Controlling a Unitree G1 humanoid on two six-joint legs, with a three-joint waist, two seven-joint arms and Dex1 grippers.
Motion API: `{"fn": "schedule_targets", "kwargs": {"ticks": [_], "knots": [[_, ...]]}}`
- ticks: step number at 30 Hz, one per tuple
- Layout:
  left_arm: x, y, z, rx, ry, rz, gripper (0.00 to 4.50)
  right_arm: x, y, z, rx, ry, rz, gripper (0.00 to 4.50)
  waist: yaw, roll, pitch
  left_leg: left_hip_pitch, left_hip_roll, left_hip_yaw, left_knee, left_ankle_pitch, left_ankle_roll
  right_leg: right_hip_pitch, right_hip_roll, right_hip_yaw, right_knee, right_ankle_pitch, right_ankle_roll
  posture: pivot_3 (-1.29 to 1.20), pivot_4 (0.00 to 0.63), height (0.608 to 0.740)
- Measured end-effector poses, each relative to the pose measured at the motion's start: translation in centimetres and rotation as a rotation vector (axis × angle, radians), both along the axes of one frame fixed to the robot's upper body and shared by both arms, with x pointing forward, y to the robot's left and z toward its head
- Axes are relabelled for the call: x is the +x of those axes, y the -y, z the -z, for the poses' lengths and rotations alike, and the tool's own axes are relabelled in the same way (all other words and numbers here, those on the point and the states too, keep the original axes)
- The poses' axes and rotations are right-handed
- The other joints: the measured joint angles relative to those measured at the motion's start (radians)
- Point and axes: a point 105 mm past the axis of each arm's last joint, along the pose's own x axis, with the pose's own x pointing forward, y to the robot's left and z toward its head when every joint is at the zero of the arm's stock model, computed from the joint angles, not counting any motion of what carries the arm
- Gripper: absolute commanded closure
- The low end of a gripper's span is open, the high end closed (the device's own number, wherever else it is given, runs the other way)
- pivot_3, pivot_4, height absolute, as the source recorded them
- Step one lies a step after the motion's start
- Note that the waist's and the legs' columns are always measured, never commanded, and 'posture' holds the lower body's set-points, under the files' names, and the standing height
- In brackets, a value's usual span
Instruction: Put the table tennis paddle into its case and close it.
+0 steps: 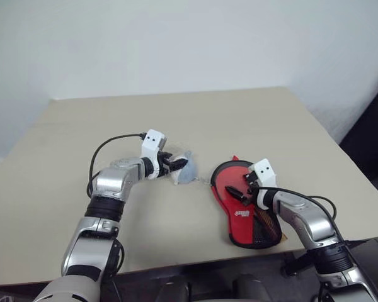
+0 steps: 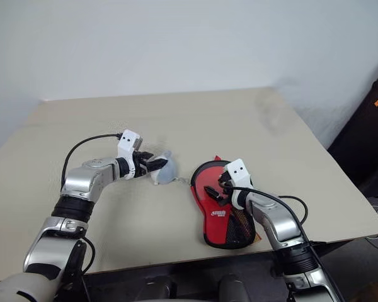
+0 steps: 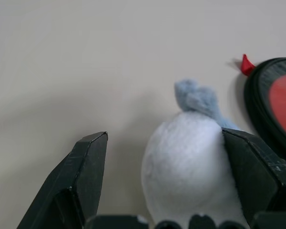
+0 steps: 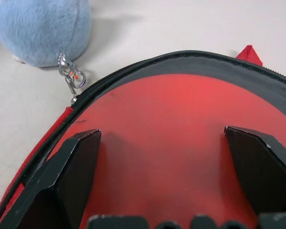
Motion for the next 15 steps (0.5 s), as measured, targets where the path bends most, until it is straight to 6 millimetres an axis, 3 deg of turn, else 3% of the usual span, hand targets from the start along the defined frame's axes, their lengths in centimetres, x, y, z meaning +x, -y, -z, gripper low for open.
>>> {"fn": "schedule_targets", "kwargs": {"ticks": [4,11,15], "knots": [[-0.5,0.2,0.2,0.012,-0.006,0.061,0.72,-0.1,-0.1,0.1,-0.002,-0.006,-0.007,0.0,-0.001,0.0,0.0,0.001,0.0,0.0,0.0,0.0,0.0,0.001,0.0,0.0,0.0,0.0,0.0,0.0,0.0,0.74],[-5.4,1.8,3.9,-0.037,-0.332,0.257,0.72,-0.1,-0.3,0.4,-0.027,-0.073,-0.021,0.0,-0.002,-0.002,-0.001,0.013,0.001,0.001,-0.006,0.0,0.0,0.01,0.0,0.0,-0.001,-0.001,0.0,0.0,0.0,0.74],[-5.4,1.9,4.1,-0.043,-0.344,0.24,0.72,-0.2,-0.3,0.7,-0.045,-0.091,-0.022,0.0,-0.002,-0.006,-0.009,0.014,0.001,0.001,-0.007,0.0,0.0,0.011,0.0,-0.001,-0.001,-0.001,-0.001,0.0,0.0,0.74]]}}
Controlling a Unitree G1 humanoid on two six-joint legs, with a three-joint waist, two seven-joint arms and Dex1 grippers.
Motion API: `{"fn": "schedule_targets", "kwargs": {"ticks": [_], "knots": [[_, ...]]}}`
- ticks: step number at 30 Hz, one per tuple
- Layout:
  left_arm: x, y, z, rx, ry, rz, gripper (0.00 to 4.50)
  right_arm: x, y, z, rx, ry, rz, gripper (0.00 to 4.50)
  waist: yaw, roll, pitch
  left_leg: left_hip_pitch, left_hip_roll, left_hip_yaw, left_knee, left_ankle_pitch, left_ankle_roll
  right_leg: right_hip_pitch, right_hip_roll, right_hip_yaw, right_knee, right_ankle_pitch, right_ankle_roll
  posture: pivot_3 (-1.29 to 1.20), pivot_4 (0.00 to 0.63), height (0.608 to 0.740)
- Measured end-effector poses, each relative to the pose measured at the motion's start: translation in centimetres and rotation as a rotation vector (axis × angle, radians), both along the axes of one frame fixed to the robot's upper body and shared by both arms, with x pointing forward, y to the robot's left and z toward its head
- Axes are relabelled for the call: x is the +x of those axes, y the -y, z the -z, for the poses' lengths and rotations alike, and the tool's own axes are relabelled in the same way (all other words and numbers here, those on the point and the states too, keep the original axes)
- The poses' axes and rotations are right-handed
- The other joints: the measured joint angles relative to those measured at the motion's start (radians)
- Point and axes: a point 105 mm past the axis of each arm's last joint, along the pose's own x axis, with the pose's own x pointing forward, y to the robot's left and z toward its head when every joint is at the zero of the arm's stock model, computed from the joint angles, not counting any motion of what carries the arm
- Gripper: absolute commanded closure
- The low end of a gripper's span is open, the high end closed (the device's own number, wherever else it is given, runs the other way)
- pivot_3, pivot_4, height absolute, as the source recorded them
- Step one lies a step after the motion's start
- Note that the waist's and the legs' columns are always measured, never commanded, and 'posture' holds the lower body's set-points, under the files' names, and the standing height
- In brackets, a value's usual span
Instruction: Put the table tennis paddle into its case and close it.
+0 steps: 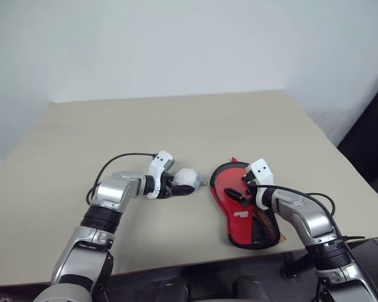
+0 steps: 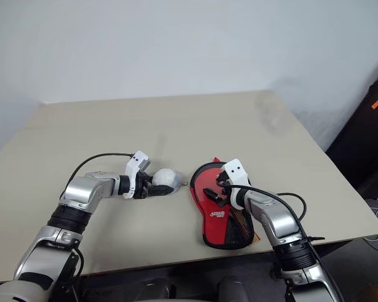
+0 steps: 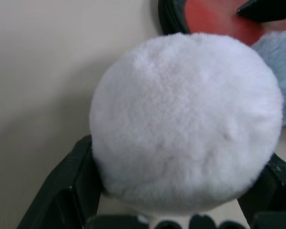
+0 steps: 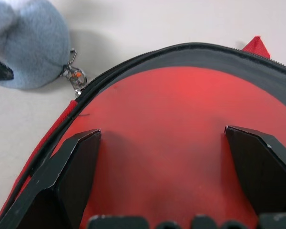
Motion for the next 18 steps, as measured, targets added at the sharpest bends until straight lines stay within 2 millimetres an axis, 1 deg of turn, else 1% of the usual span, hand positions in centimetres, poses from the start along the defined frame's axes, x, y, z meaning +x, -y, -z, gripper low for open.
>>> {"fn": "schedule_targets", "kwargs": {"ticks": [2,5,9,12,13,15,16,18], "knots": [[0.1,0.1,0.2,-0.003,-0.003,-0.006,0.72,0.0,0.0,0.1,-0.011,-0.009,-0.004,0.0,0.002,0.0,-0.004,0.0,0.0,0.0,0.0,0.0,0.0,0.0,0.0,0.0,0.0,0.0,0.0,0.0,0.0,0.74],[0.1,0.2,0.2,-0.009,-0.005,-0.01,1.29,0.1,-0.1,0.2,-0.023,-0.018,-0.01,0.0,0.002,0.0,-0.006,0.001,0.0,0.0,0.0,0.0,0.0,0.0,0.0,0.0,0.0,0.0,0.0,0.0,0.0,0.74],[0.5,0.5,0.2,-0.054,-0.02,-0.039,2.66,0.1,0.0,0.2,-0.029,-0.019,-0.01,0.0,0.002,-0.001,-0.007,0.001,0.0,0.0,0.0,0.0,0.0,0.0,0.0,-0.001,0.0,0.0,0.0,0.0,0.0,0.74],[1.5,1.1,-0.4,-0.102,-0.026,-0.07,3.48,0.1,-0.1,0.2,-0.03,-0.019,-0.009,0.0,0.003,-0.002,-0.007,0.0,0.0,0.0,0.0,0.0,0.0,0.0,0.0,-0.001,0.0,0.0,0.0,0.0,0.0,0.74],[2.1,1.7,-1.0,-0.13,-0.021,-0.075,3.7,0.0,-0.1,0.3,-0.032,-0.019,-0.008,0.0,0.002,-0.004,-0.007,0.0,0.0,0.0,0.0,0.0,0.0,0.0,0.0,-0.001,0.0,0.0,0.0,0.0,0.0,0.74],[3.0,2.5,-2.4,-0.167,0.007,-0.07,4.01,0.0,-0.2,0.4,-0.034,-0.02,-0.011,0.0,0.0,-0.004,-0.007,0.0,0.0,0.0,0.0,0.0,0.0,-0.001,0.0,-0.001,0.0,0.0,0.0,0.0,0.0,0.74],[3.4,2.8,-3.1,-0.176,0.025,-0.061,4.07,-0.1,-0.4,0.4,-0.036,-0.021,-0.014,0.0,0.0,-0.004,-0.007,0.0,0.0,0.0,-0.001,0.0,0.0,-0.001,0.0,-0.001,0.0,0.0,0.0,0.0,0.0,0.74],[3.9,3.5,-3.8,-0.189,0.049,-0.043,4.08,-0.1,-0.5,0.4,-0.036,-0.02,-0.016,0.0,-0.002,-0.004,-0.008,0.001,0.0,0.0,-0.002,0.0,0.0,-0.001,0.0,-0.001,0.0,0.0,0.0,0.0,0.0,0.74]]}}
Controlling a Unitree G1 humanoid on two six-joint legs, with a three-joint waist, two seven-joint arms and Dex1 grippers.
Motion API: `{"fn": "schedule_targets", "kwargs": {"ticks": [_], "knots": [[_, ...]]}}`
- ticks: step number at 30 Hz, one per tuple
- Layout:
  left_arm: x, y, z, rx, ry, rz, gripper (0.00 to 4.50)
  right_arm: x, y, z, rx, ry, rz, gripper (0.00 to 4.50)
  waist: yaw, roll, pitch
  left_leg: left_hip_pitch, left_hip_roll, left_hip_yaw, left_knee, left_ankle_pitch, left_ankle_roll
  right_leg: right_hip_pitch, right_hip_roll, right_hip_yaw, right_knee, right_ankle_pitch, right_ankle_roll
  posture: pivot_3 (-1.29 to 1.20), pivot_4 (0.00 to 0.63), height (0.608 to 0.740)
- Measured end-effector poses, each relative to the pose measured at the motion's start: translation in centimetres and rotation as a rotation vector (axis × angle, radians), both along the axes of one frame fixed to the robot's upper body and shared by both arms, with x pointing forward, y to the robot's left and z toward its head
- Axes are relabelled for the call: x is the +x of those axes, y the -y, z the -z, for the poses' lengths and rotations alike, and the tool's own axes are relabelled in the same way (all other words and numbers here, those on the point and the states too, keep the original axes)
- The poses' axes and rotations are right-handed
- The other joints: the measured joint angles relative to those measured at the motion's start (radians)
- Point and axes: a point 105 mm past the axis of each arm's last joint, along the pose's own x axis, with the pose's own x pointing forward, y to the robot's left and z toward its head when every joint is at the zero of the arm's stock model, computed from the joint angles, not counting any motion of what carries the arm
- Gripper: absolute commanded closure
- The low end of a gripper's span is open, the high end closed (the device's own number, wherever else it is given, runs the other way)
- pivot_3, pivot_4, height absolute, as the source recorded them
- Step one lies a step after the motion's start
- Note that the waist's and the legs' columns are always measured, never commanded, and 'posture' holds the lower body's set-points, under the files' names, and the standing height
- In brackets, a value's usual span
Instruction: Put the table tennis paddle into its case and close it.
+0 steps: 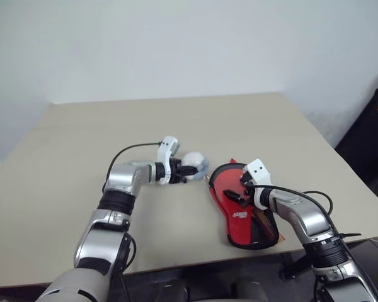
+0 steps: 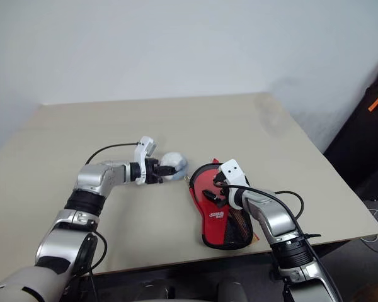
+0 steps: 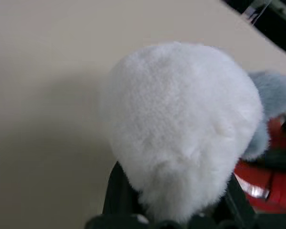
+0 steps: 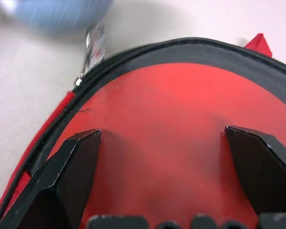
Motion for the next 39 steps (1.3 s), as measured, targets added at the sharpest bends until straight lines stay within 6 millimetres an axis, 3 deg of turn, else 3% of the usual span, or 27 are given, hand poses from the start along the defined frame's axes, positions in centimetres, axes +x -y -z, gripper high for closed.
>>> {"fn": "schedule_targets", "kwargs": {"ticks": [6,15,19,28,33,39], "knots": [[2.0,3.0,1.0,0.069,0.019,-0.003,4.09,0.0,0.1,0.0,-0.009,0.004,0.007,0.0,0.002,-0.002,0.0,-0.001,0.0,0.0,0.001,0.0,0.0,0.0,0.0,0.0,-0.001,0.0,0.0,0.0,0.0,0.74],[4.2,4.6,2.2,0.167,0.078,-0.163,4.09,-0.7,0.3,0.1,-0.009,0.022,0.032,0.0,0.006,-0.003,0.0,-0.002,0.0,0.0,0.001,0.0,0.0,0.0,0.0,0.0,-0.002,-0.001,0.001,0.0,0.0,0.74],[4.7,6.1,1.4,0.134,0.151,-0.208,4.09,-0.9,0.3,0.2,-0.007,0.026,0.043,0.0,0.007,-0.003,0.001,-0.002,0.0,0.0,0.001,0.0,0.0,0.0,-0.001,0.0,-0.002,-0.001,0.002,0.0,0.0,0.74],[4.1,10.5,0.9,0.131,0.214,-0.18,4.09,-1.0,0.3,0.2,-0.009,0.037,0.058,0.0,0.007,-0.003,0.001,-0.002,-0.001,0.0,0.001,0.0,0.0,0.0,-0.001,0.0,-0.002,-0.001,0.002,0.0,0.0,0.74],[2.0,13.2,1.3,0.118,0.239,0.035,4.09,-1.0,0.3,0.1,-0.011,0.044,0.057,0.0,0.006,-0.003,0.001,-0.002,-0.001,0.0,0.001,0.0,0.0,0.0,-0.001,0.0,-0.002,-0.001,0.002,0.0,0.0,0.74],[0.9,12.5,2.0,0.041,0.201,0.127,1.95,-0.9,0.2,0.0,-0.013,0.064,0.053,0.0,0.006,-0.002,0.001,-0.003,-0.001,0.0,0.001,0.0,0.0,0.0,-0.001,0.0,-0.002,-0.001,0.002,0.0,0.0,0.74]]}}
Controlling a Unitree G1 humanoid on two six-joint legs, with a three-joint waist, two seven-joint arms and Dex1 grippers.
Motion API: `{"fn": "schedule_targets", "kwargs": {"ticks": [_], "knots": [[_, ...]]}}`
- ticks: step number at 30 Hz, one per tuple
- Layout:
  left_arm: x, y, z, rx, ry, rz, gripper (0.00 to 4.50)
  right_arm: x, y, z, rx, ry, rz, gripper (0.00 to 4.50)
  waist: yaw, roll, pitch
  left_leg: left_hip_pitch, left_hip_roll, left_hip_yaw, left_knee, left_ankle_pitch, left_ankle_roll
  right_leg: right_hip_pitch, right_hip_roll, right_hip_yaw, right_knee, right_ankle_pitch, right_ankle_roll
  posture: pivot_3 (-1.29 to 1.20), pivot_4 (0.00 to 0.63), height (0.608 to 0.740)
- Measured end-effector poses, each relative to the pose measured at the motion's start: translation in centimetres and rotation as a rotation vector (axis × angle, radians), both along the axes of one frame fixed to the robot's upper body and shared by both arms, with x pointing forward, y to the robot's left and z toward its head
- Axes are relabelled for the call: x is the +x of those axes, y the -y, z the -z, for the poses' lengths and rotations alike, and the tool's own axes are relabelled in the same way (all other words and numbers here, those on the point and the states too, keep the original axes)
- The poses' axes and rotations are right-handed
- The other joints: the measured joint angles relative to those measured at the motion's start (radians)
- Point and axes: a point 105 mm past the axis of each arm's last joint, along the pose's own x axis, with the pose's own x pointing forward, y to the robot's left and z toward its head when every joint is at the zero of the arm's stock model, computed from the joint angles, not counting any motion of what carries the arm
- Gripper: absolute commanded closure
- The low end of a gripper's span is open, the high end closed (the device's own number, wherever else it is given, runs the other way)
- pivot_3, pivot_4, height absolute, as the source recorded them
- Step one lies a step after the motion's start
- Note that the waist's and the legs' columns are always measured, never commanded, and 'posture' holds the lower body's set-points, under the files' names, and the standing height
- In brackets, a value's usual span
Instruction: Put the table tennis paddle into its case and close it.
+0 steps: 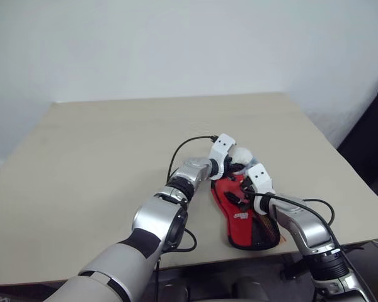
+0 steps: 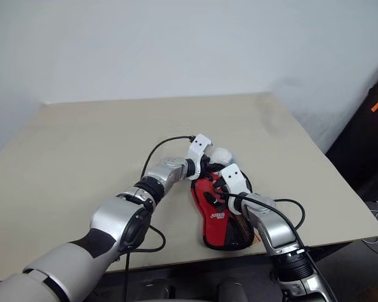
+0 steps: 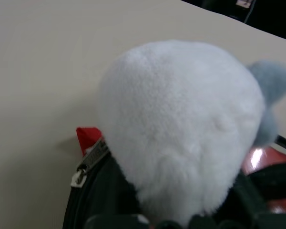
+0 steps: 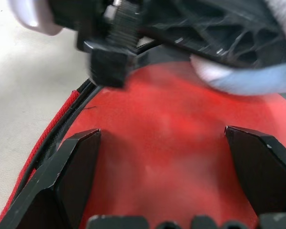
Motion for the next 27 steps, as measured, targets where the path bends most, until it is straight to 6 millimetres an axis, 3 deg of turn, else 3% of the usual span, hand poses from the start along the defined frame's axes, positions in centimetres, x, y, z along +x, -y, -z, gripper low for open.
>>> {"fn": "schedule_targets", "kwargs": {"ticks": [4,12,16,20,22,24,27], "knots": [[-0.3,-0.2,-0.4,-0.029,-0.012,0.048,0.5,0.1,-0.1,0.0,-0.003,0.005,-0.011,0.0,-0.001,0.0,0.0,0.0,0.0,0.0,0.0,0.0,0.0,0.0,0.0,0.0,0.0,0.0,0.0,0.0,0.0,0.74],[-1.0,-0.3,-2.7,-0.155,-0.054,0.176,0.5,-0.1,-0.4,-0.1,-0.015,0.006,-0.067,0.0,-0.004,0.0,0.0,0.0,0.0,0.0,-0.002,0.0,0.0,-0.001,0.0,0.0,0.0,0.0,0.0,0.0,0.0,0.74],[-0.6,-1.8,-3.8,-0.182,-0.041,0.179,0.5,-0.9,-0.1,-0.1,-0.036,0.009,-0.1,0.0,-0.004,0.001,0.0,0.0,0.0,0.0,-0.002,0.0,0.0,-0.001,0.0,0.0,0.0,0.0,0.0,0.0,0.0,0.74],[-0.5,-5.3,-4.2,-0.176,-0.021,0.174,0.5,-2.2,0.7,-0.8,-0.003,0.013,-0.134,0.0,-0.004,0.001,0.001,0.0,0.0,0.0,-0.002,0.0,0.0,-0.001,0.0,0.0,0.0,0.0,0.001,0.0,0.0,0.74],[-1.5,-7.1,-3.8,-0.14,-0.023,0.215,0.5,-2.3,1.5,-1.1,0.056,-0.009,-0.113,0.0,-0.005,0.002,0.005,0.0,0.0,0.0,-0.002,0.0,0.0,-0.001,0.0,0.001,0.0,0.0,0.0,0.0,0.0,0.74],[-3.8,-8.4,-3.0,-0.113,-0.045,0.301,0.5,-1.9,2.6,-2.0,0.113,0.0,-0.079,0.0,-0.006,0.005,0.009,-0.001,0.0,0.0,-0.002,0.0,0.0,-0.001,0.0,0.001,0.001,0.0,0.0,0.0,0.0,0.74],[-6.3,-8.6,-1.7,-0.1,-0.108,0.366,0.5,-1.0,3.9,-3.4,0.131,0.047,-0.035,0.0,0.0,0.003,0.013,-0.001,0.0,-0.001,-0.001,0.0,0.0,-0.002,0.0,0.0,0.001,0.0,0.0,0.0,0.0,0.74]]}}
